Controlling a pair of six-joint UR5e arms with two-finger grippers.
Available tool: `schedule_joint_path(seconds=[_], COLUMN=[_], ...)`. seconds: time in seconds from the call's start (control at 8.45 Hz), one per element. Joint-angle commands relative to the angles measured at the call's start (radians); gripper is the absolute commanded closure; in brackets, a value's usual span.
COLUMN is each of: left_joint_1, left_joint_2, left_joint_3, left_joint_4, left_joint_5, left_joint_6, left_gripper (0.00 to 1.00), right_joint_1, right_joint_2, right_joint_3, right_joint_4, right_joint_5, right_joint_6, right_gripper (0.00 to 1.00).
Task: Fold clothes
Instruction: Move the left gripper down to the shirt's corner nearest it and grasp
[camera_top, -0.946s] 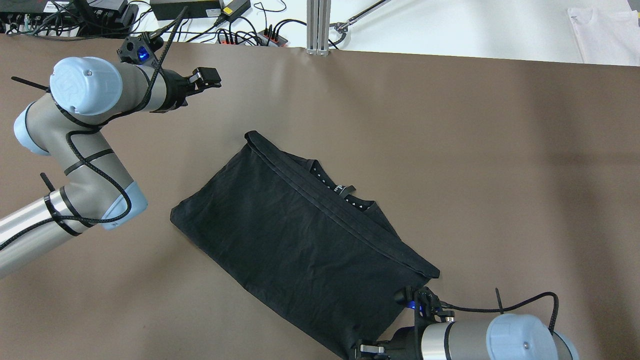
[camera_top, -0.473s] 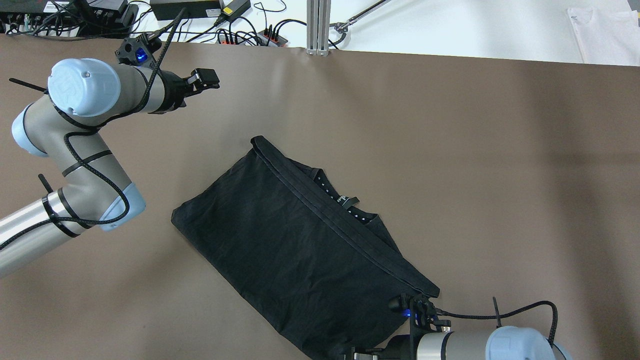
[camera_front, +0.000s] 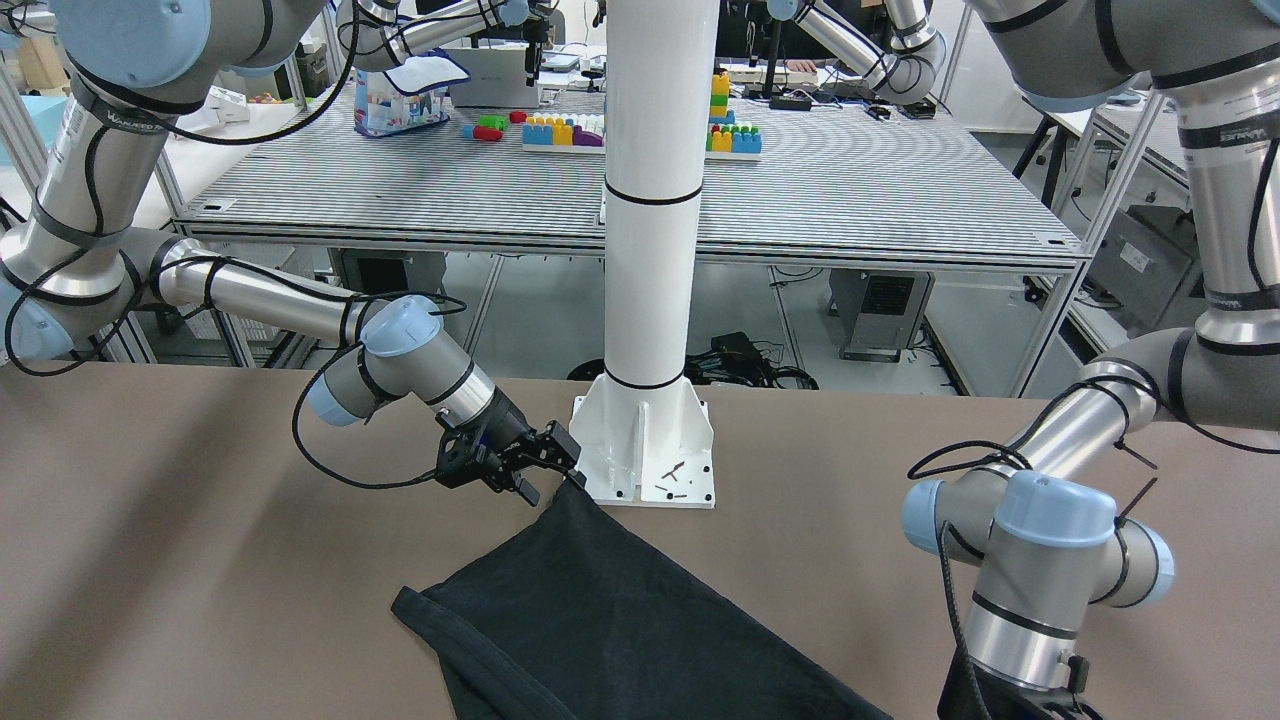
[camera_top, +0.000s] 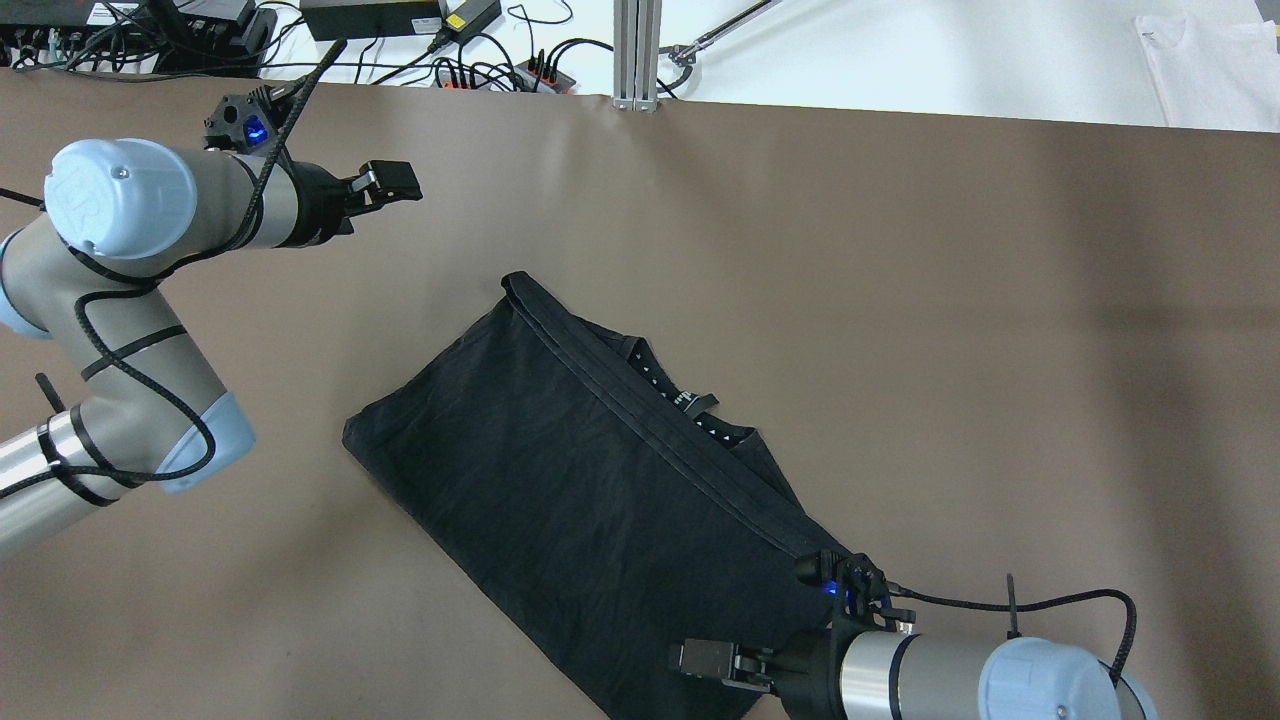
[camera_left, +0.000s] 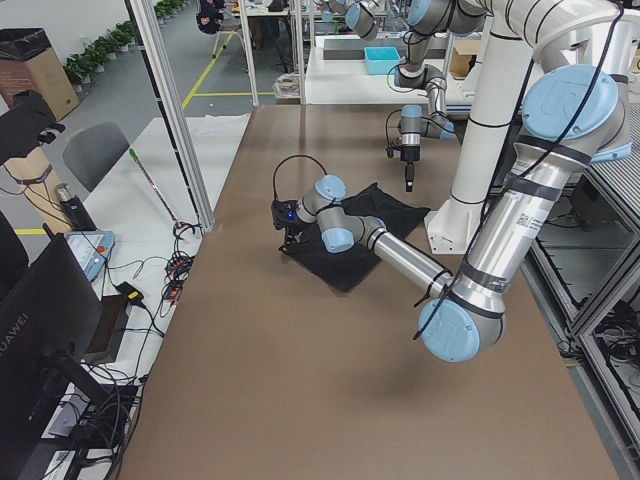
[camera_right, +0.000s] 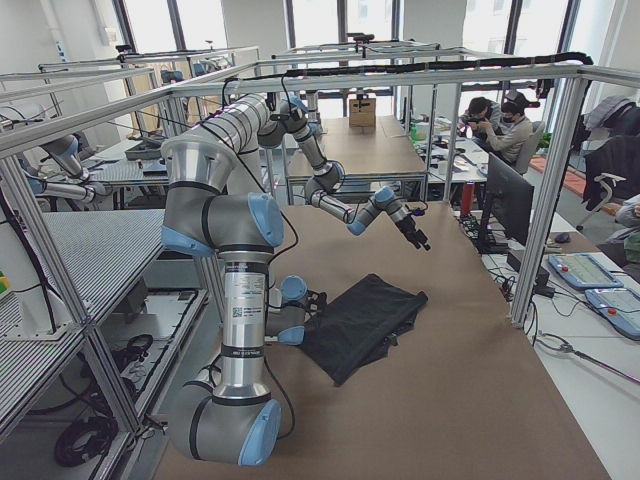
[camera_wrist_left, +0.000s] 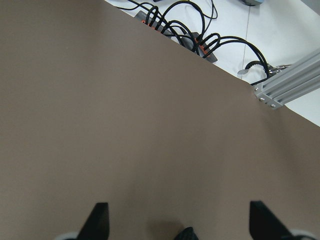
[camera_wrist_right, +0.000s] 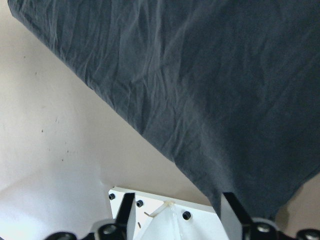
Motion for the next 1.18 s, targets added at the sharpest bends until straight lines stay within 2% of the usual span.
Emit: schedule_joint_path(seconds=[0.0,0.35,0.59,0.95,1.06], left_joint_1=[0.067,0.116,0.193,0.284,0.298], left_joint_2=[0.097,0.176,0.279,0.321,0.324], left_joint_3=[-0.121,-0.138,-0.138,-0.137,-0.134], left_joint_4=[-0.001,-0.042,-0.172,-0.178,-0.179], left_joint_5=[0.000,0.007,0.088,0.180,0.182], left_joint_6=[-0.007,-0.039,-0.043,-0.047,-0.045], left_gripper=[0.00,0.00,0.00,0.00,0.00], right_joint_1=[0.064,0.130,0.172,0.201,0.200], right_joint_2=[-0.004,0.002,0.002,0.003,0.005], right_joint_3=[-0.009,-0.010,-0.021,-0.046,-0.047], right_joint_4=[-0.009,-0.008,-0.011,-0.011,-0.011], right_joint_5=[-0.087,-0.084,-0.087,-0.087,-0.089], right_joint_6=[-0.044,-0.129,-0.129,-0.130,-0.130], right_gripper=[0.05,0.05,0.05,0.05,0.05])
